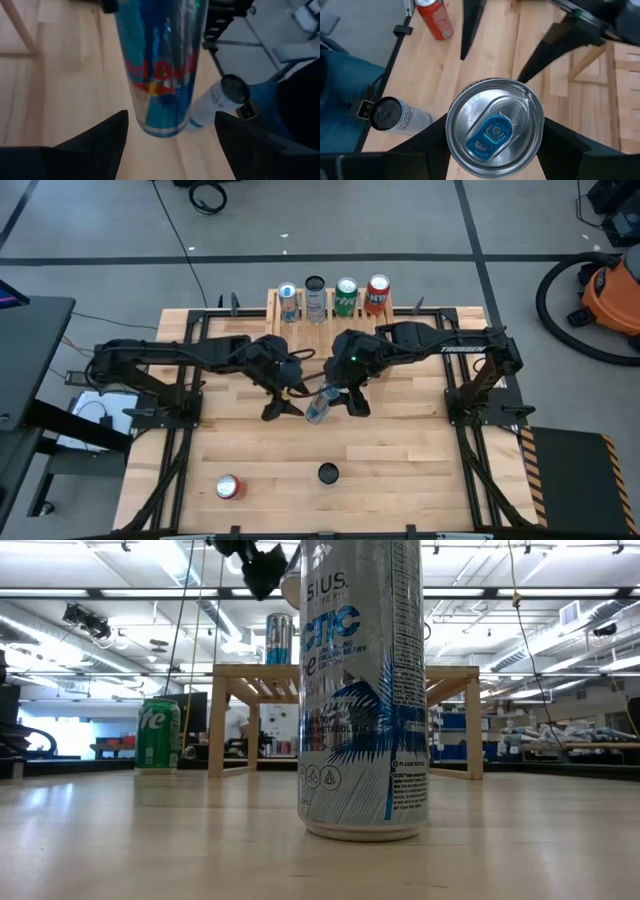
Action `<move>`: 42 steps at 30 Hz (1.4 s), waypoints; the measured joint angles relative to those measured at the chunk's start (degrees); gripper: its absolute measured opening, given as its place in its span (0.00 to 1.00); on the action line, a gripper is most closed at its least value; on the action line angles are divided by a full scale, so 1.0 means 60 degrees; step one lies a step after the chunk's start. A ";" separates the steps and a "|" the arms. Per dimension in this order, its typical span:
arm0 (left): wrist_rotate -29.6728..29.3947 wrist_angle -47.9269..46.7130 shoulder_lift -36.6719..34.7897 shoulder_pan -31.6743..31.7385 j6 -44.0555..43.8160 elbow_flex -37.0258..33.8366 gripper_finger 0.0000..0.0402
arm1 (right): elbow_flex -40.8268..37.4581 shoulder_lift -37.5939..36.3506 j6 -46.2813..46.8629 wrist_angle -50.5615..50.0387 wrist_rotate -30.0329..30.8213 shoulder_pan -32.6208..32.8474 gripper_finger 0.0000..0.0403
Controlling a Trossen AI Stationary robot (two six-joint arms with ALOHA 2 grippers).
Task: Place canned beverage on shelf
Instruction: Put the blue soda can aligned with the other blue soda can on the shelf
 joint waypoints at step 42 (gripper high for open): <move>0.0653 0.2101 0.0363 -0.0205 -0.1137 -0.0001 0.65 | 0.0000 0.0007 -0.0693 0.1341 -0.0432 0.0011 0.60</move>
